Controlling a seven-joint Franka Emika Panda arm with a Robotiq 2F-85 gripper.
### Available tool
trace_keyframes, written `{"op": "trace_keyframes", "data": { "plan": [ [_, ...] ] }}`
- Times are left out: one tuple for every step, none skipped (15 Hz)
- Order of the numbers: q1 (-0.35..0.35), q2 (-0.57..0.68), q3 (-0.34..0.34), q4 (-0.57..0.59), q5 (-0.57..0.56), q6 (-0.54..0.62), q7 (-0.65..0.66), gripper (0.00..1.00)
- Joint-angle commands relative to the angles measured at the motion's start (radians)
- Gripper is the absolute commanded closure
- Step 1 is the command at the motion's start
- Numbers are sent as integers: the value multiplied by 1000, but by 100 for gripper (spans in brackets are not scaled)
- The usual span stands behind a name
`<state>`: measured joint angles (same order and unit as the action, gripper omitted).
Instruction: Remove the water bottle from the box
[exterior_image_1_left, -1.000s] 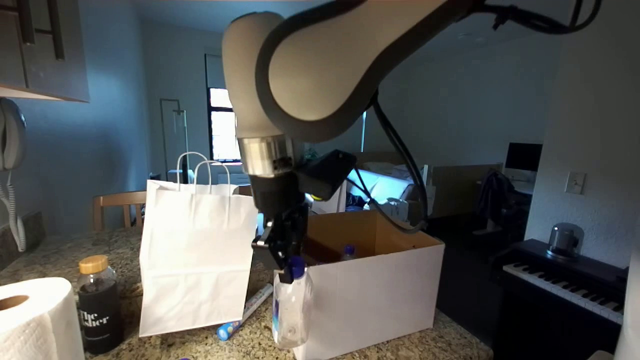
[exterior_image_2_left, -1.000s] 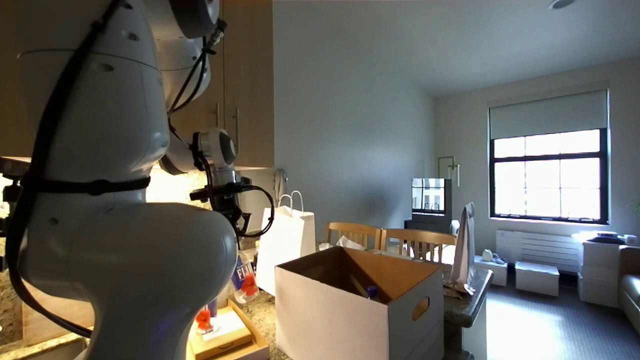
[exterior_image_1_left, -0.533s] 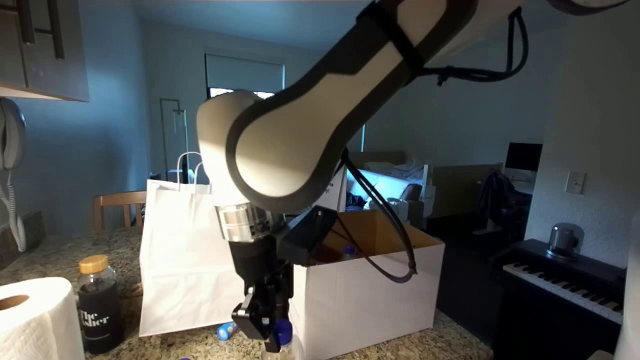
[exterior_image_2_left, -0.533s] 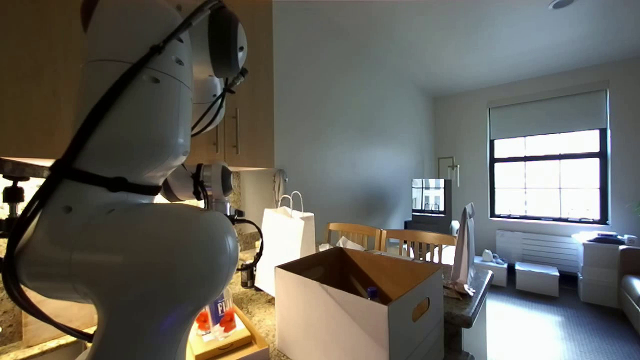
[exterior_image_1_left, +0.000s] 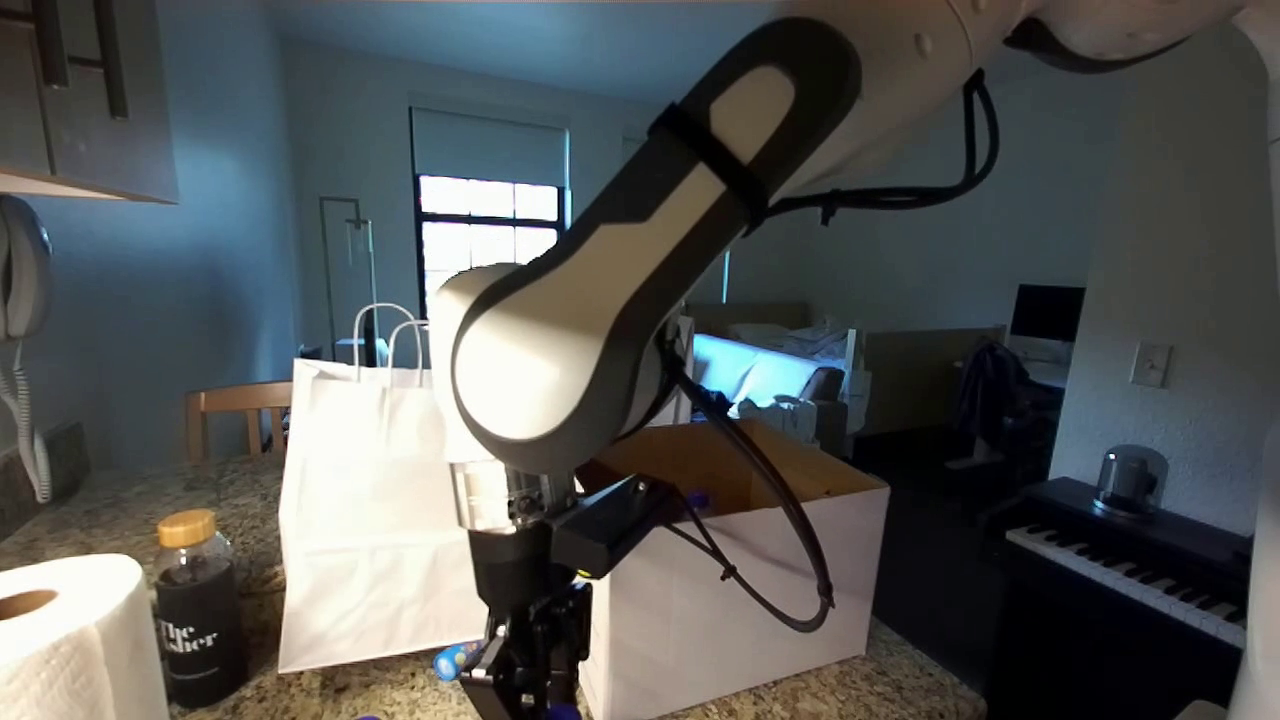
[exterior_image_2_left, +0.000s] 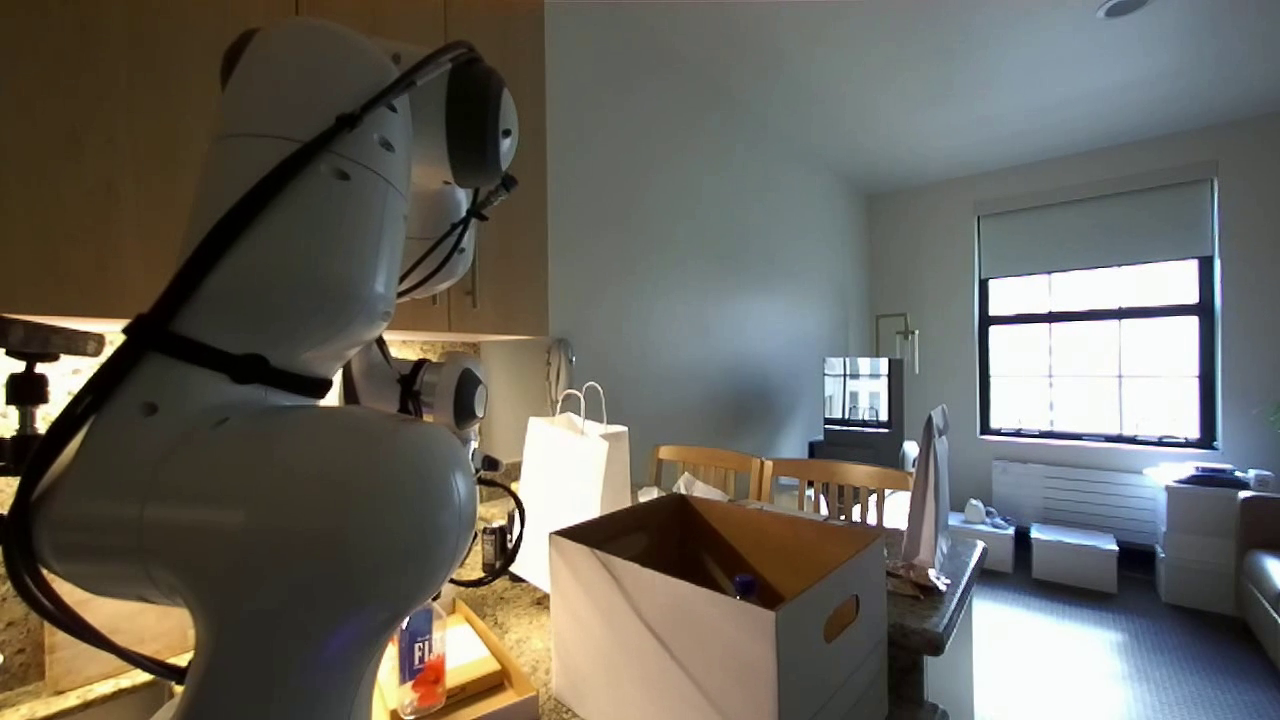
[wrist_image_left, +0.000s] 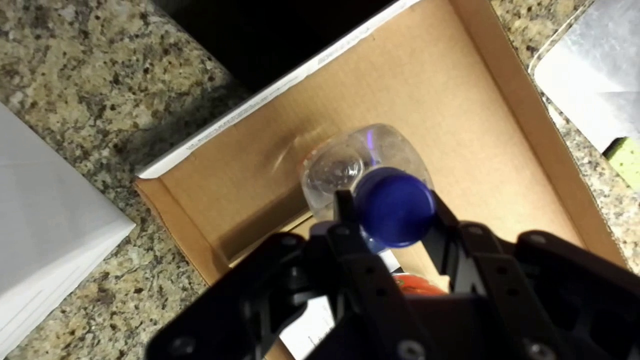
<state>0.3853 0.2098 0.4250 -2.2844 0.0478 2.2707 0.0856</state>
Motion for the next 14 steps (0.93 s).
{"op": "trace_keyframes", "data": {
  "plan": [
    [0,-32,-9,-52,48,27,-16,87],
    [0,-48,-12,-66,51,30,-10,87],
    [-1,-55,-16,-75,53,31,-6,87],
    [-5,-59,-20,-80,58,21,-8,87],
    [-7,-62,-25,-83,58,12,-5,87],
    [-7,-71,-30,-89,55,8,-1,87],
    [-7,-80,-35,-99,52,9,4,87],
    [-7,-82,-40,-106,49,11,4,87],
    [-11,-74,-43,-107,56,16,-14,87],
    [-15,-66,-45,-110,65,25,-33,87],
    [-17,-60,-48,-115,70,39,-41,87],
    [-20,-56,-49,-117,78,45,-50,87],
    [-21,-53,-53,-121,79,53,-46,87],
    [-21,-52,-55,-125,81,55,-43,84]
  ]
}}
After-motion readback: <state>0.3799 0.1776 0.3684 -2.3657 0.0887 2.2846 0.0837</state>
